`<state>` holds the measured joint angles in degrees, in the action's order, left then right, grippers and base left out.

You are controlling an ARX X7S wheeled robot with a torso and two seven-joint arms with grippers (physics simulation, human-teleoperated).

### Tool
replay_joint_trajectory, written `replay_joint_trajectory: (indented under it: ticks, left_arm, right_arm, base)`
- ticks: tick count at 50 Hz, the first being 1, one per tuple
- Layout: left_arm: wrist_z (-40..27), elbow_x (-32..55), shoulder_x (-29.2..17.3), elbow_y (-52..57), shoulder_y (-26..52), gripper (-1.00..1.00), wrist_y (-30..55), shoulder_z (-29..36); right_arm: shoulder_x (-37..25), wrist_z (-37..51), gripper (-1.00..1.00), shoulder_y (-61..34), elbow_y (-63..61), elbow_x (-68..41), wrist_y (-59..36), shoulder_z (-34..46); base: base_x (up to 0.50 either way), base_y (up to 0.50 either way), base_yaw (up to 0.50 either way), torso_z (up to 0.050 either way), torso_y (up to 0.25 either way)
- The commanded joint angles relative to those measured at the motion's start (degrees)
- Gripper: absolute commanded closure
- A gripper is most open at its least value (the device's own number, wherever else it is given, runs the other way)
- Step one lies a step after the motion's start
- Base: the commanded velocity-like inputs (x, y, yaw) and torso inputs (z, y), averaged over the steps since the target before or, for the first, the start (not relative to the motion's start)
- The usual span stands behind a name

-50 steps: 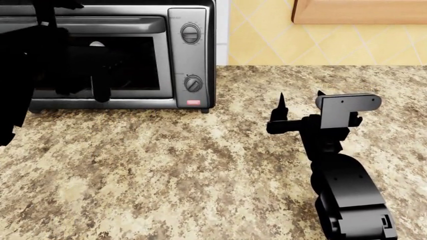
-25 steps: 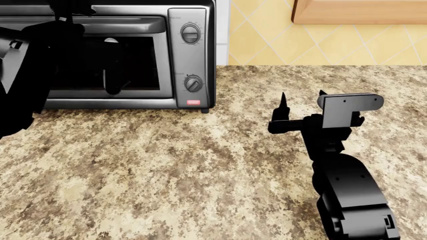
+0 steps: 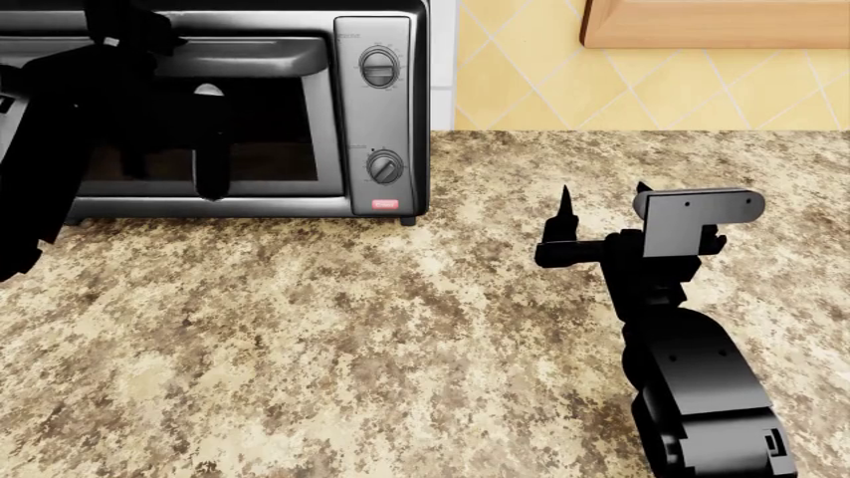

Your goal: Open the toaster oven door.

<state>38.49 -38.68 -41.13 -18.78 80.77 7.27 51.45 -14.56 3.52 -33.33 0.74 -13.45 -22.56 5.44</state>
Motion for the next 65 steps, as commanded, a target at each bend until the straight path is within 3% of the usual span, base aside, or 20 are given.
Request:
replay_joint_trajectory:
  ticks: [1,22,53,65]
  left_arm:
    - [6.07,7.59,-5.56,11.92,-5.83,1.0,3.52,-0.48]
    - [14.01,15.71,-15.68,34.64,-14.54,1.0,15.07,-6.02]
    - [10.58,21.27,-27.2,52.12,-28.25,1.0,23.02,-8.74]
    - [7.75,22.11,-29.71,54.66,-32.82,1.0,23.92,-8.09]
  right_arm:
    - [-0.15,0.21,-1.0,-0.02,-0.61,-0.36,-0.39,0.2]
    - [-0.47,0.52,-1.0,0.39,-2.62,-1.44,-0.89,0.16]
    - [-1.04,0.97,-1.0,1.49,-4.09,-2.89,-0.58,-0.31]
    - [-1.12,1.07,-1.0,1.97,-4.14,-3.23,-0.02,-0.36]
  base:
    - [0.0,0.0,0.0,0.0,0.0]
    - [0.0,0.0,0.0,0.0,0.0]
    - [0.0,0.0,0.0,0.0,0.0]
    - [0.0,0.0,0.0,0.0,0.0]
